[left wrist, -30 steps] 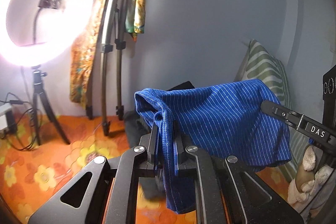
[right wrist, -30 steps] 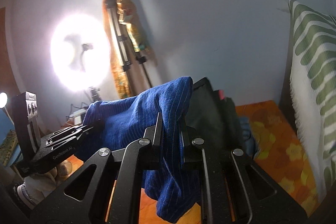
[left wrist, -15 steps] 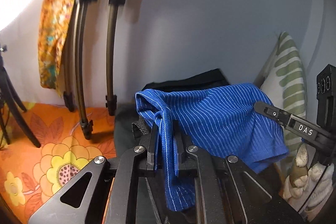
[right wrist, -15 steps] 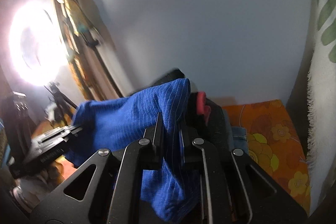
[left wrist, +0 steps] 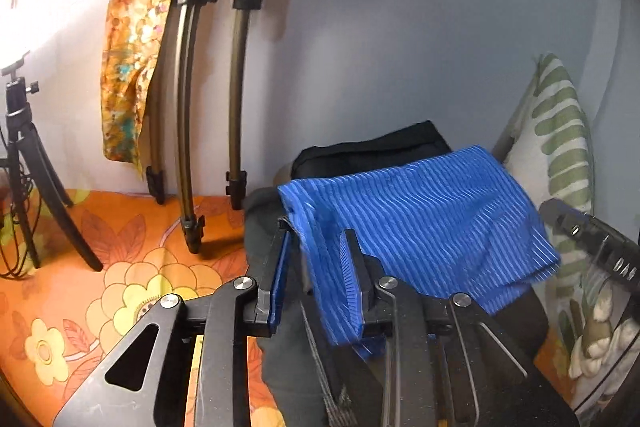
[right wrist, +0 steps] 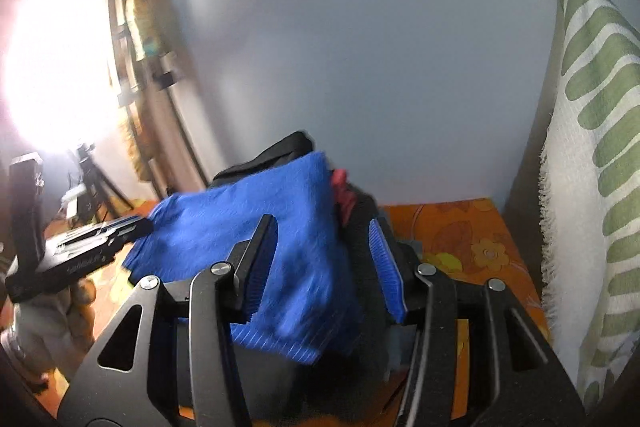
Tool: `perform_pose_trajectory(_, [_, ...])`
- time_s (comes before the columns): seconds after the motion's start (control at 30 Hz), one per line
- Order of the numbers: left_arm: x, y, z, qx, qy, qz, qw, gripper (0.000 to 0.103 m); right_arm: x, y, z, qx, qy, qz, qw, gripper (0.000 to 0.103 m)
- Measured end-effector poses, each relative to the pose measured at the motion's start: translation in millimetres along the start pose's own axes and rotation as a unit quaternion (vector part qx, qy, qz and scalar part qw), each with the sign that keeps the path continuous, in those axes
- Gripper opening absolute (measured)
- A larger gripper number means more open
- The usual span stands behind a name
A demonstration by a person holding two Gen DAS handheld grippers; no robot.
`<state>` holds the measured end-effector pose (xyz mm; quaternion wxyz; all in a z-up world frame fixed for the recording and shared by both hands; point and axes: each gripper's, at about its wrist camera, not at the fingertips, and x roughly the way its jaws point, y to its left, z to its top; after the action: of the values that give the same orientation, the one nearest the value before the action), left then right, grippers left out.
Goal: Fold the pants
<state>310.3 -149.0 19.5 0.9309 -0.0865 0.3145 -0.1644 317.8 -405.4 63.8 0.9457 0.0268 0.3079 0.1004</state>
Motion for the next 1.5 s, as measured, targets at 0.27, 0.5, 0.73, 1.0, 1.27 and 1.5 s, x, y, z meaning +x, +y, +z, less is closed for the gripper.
perform_pose_trajectory(0.27, [0, -15, -23, 0.029, 0.044, 0.010, 0.9985, 0.024, 9, -9, -28, -0.023, 0.067, -0.076, 0.995, 0.049])
perform_pose_trajectory(0.5, [-30, -9, -35, 0.035, 0.063, 0.022, 0.9971, 0.024, -17, -18, -37, 0.004, 0.075, -0.102, 0.992, 0.049])
perform_pose_trajectory(0.73, [-93, -15, -47, 0.043, 0.051, 0.015, 0.9977, 0.030, -80, 13, -50, 0.013, 0.048, -0.085, 0.995, 0.050])
perform_pose_trajectory(1.0, [-180, -29, -72, 0.066, 0.015, 0.000, 0.9977, 0.052, -169, 58, -80, 0.033, 0.000, -0.061, 0.998, 0.065])
perform_pose_trajectory(1.27, [-242, -34, -98, 0.079, -0.017, -0.013, 0.9967, 0.062, -232, 100, -110, 0.032, -0.036, -0.050, 0.998, 0.081])
perform_pose_trajectory(1.5, [-270, -31, -116, 0.082, -0.043, -0.011, 0.9957, 0.069, -258, 121, -126, 0.029, -0.054, -0.048, 0.997, 0.092])
